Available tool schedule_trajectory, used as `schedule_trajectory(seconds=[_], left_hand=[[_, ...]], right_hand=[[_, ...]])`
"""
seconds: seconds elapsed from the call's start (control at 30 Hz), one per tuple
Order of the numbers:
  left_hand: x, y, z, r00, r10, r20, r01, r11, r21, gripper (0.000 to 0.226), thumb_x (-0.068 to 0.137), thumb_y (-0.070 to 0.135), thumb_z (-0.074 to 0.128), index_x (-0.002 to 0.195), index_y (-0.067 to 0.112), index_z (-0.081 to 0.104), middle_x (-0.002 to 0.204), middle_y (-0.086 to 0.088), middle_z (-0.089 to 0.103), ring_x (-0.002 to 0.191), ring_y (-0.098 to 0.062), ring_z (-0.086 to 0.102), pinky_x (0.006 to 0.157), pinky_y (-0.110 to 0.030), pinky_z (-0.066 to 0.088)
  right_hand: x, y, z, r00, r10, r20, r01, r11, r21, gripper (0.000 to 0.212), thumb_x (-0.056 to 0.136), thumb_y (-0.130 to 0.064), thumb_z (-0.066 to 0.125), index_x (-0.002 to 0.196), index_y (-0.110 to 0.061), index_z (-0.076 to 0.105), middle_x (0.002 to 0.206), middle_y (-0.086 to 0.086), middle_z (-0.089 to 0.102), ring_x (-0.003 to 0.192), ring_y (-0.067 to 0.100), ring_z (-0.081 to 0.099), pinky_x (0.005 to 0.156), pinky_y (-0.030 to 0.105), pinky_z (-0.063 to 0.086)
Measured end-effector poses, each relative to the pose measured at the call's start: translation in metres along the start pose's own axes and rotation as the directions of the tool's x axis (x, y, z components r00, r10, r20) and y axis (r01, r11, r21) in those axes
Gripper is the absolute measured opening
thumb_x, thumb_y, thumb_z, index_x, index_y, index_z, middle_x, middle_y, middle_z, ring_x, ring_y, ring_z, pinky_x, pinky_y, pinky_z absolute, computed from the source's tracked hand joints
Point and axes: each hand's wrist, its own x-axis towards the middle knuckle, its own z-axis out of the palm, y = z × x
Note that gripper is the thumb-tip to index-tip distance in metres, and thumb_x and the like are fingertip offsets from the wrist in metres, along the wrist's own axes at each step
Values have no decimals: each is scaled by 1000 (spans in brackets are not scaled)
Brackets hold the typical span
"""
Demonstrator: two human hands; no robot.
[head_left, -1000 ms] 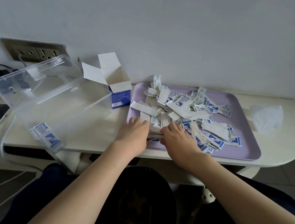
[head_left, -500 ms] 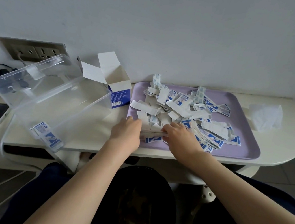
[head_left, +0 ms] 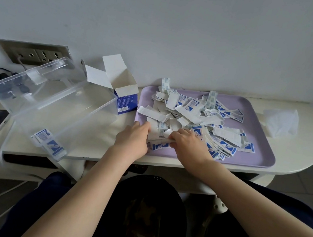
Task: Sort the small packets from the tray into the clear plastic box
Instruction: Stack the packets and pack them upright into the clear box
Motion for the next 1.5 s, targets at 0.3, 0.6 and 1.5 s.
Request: schedule_trajectory(seconds=[0.3, 0.6, 1.5], left_hand=[[-1, 3, 2, 996, -80, 25, 82, 992, -97, 20, 92, 8, 47, 111, 10, 53, 105, -9, 54, 86, -25, 50, 74, -33, 45], [2, 15, 6, 993, 65, 97, -50, 987, -152, 27, 90, 13, 53, 113, 7, 40, 111, -12, 44, 98, -29, 50, 78, -34, 43], [-10, 7, 14, 984, 140, 113, -159, 971, 177, 22, 96, 10, 35, 116, 5, 38, 122, -17, 39, 109, -32, 45, 75, -31, 31]], right_hand=[[1, -7, 8, 999, 47, -27, -45, 996, 83, 29, 95, -21, 48, 124, -16, 50, 128, 4, 42, 119, 25, 39, 106, 37, 29], [-1, -13, 15, 997, 63, -46, -53, 980, 190, 30, 92, -13, 53, 121, -8, 51, 124, 9, 45, 117, 26, 40, 96, 33, 36], [-13, -18, 23, 1000, 11, 24, -16, 973, 229, 31, 96, -5, 40, 127, -7, 42, 124, 10, 43, 117, 27, 40, 97, 30, 32]])
